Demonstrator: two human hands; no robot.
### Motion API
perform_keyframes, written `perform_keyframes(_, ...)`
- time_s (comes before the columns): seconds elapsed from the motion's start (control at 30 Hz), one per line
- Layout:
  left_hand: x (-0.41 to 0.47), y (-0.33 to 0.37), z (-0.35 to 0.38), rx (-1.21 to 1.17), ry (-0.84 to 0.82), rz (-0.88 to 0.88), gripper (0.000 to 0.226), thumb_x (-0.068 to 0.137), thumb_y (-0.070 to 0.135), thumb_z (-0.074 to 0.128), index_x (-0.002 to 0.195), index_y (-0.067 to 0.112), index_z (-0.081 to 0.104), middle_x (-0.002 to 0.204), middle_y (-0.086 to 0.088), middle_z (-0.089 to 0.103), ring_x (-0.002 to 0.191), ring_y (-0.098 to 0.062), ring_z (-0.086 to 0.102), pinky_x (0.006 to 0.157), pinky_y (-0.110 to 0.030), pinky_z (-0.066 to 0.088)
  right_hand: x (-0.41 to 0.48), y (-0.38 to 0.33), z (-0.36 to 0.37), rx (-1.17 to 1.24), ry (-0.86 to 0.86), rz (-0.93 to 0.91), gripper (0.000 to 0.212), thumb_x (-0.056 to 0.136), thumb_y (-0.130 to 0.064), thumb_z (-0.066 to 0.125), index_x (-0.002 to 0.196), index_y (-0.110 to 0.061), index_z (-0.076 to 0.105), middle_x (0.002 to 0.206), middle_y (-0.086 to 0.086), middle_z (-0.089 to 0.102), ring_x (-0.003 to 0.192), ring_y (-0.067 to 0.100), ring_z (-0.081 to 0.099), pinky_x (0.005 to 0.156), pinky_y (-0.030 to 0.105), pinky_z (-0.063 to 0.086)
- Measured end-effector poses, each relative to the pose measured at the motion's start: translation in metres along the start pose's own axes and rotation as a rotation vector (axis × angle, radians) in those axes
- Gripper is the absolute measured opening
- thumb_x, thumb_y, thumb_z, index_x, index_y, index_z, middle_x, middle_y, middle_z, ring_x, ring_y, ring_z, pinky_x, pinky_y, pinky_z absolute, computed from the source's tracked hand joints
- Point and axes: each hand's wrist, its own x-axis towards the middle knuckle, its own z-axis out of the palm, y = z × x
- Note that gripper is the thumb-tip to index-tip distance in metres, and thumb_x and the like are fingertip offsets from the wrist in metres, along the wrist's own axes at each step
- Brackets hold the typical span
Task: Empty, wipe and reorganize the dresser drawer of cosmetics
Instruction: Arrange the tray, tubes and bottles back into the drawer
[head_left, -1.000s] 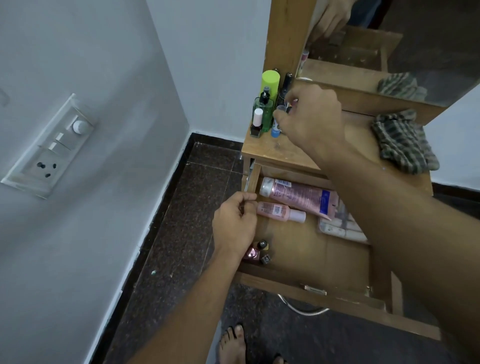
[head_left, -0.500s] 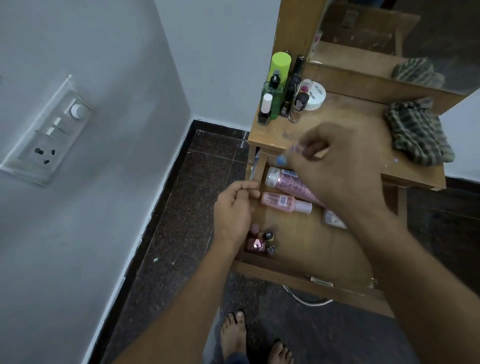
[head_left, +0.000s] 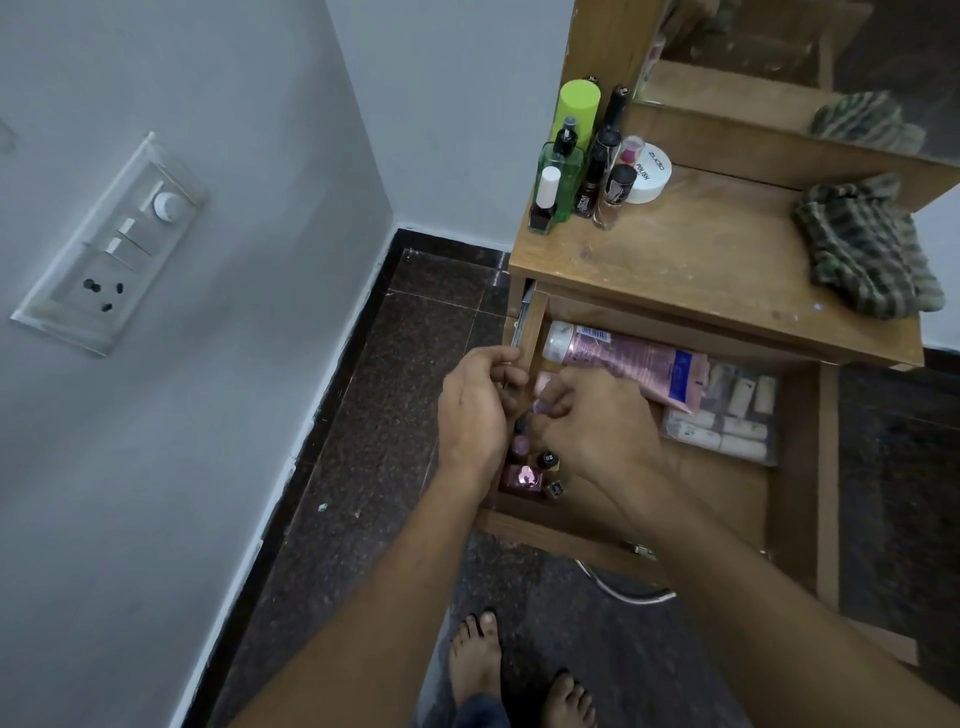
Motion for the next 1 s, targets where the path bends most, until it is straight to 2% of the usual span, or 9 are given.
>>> perform_keyframes(0.13,0.000,-0.001,0.000,0.023,0.000,0.019,0.037,0.090,0.037,0.042,0.096,0.023,0.075,0.084,0.000,0.070,0.062,-0.013,0.057,0.052,-0.037,0.049,0.001,0.000,0.002,-0.014,-0.050,-0.003,0.009,0.082,-0.032,0.077,0.086,-0.026,0.072,0.082,-0.009,0.072,0.085,0.012,0.069,0.076,0.039,0.060)
perform_keyframes(0.3,0.000,-0.001,0.000,0.077,0.001,0.052,0.037,0.092,0.038,0.040,0.093,0.027,0.075,0.082,0.003,0.071,0.061,-0.011,0.058,0.060,-0.044,0.051,0.000,0.000,0.001,0.023,-0.122,0.016,0.013,0.085,-0.036,0.075,0.075,-0.037,0.066,0.073,-0.018,0.068,0.075,-0.003,0.064,0.057,0.023,0.048)
perform_keyframes(0.47,0.000,0.000,0.000,0.071,-0.004,0.058,0.037,0.091,0.038,0.039,0.092,0.028,0.075,0.084,0.002,0.070,0.060,-0.013,0.059,0.051,-0.040,0.049,-0.002,0.002,-0.011,0.140,-0.167,0.042,0.013,0.085,-0.046,0.070,0.082,-0.035,0.076,0.075,-0.015,0.074,0.079,0.002,0.069,0.074,0.032,0.057)
perform_keyframes(0.57,-0.001,-0.002,0.002,0.005,-0.027,0.021,0.036,0.090,0.038,0.041,0.095,0.025,0.074,0.085,-0.001,0.068,0.057,-0.028,0.059,0.046,-0.036,0.046,0.002,-0.002,-0.031,0.209,-0.029,-0.033,0.009,0.090,-0.039,0.071,0.090,-0.032,0.077,0.080,-0.017,0.074,0.077,-0.004,0.067,0.071,0.024,0.053)
perform_keyframes(0.7,-0.003,-0.003,0.003,-0.002,-0.025,0.026,0.033,0.091,0.037,0.043,0.097,0.024,0.072,0.083,0.000,0.066,0.059,-0.033,0.058,0.047,-0.033,0.044,0.029,-0.023,-0.082,0.256,0.363,-0.160,0.020,0.093,-0.033,0.067,0.110,-0.025,0.074,0.080,-0.020,0.066,0.072,-0.013,0.060,0.062,0.003,0.042)
perform_keyframes(0.73,-0.003,-0.003,0.003,0.012,-0.024,0.038,0.032,0.091,0.036,0.043,0.097,0.025,0.072,0.083,0.001,0.066,0.059,-0.033,0.058,0.047,-0.033,0.044,0.037,-0.030,-0.095,0.223,0.438,-0.183,0.025,0.093,-0.035,0.065,0.114,-0.026,0.072,0.079,-0.020,0.065,0.071,-0.010,0.059,0.061,0.004,0.038)
perform_keyframes(0.83,-0.006,-0.002,0.004,0.100,-0.030,0.091,0.024,0.097,0.030,0.046,0.098,0.032,0.070,0.083,0.002,0.069,0.059,-0.028,0.062,0.046,-0.033,0.047,0.064,-0.044,-0.121,0.094,0.571,-0.228,0.030,0.090,-0.036,0.062,0.118,-0.026,0.071,0.089,-0.010,0.070,0.082,0.009,0.062,0.070,0.025,0.041)
perform_keyframes(0.9,-0.007,-0.003,0.005,0.171,-0.021,0.125,0.021,0.101,0.022,0.052,0.101,0.033,0.069,0.078,-0.003,0.071,0.058,-0.028,0.064,0.046,-0.037,0.052,0.081,-0.048,-0.128,-0.014,0.567,-0.249,0.030,0.090,-0.035,0.061,0.117,-0.025,0.071,0.098,-0.003,0.073,0.092,0.021,0.065,0.073,0.030,0.046)
perform_keyframes(1.0,-0.005,-0.004,0.005,0.231,-0.004,0.159,0.019,0.102,0.017,0.055,0.104,0.030,0.069,0.071,-0.005,0.070,0.057,-0.027,0.065,0.048,-0.042,0.056,0.096,-0.047,-0.126,-0.162,0.504,-0.249,0.032,0.090,-0.036,0.063,0.118,-0.027,0.072,0.106,0.002,0.072,0.100,0.028,0.065,0.071,0.030,0.041)
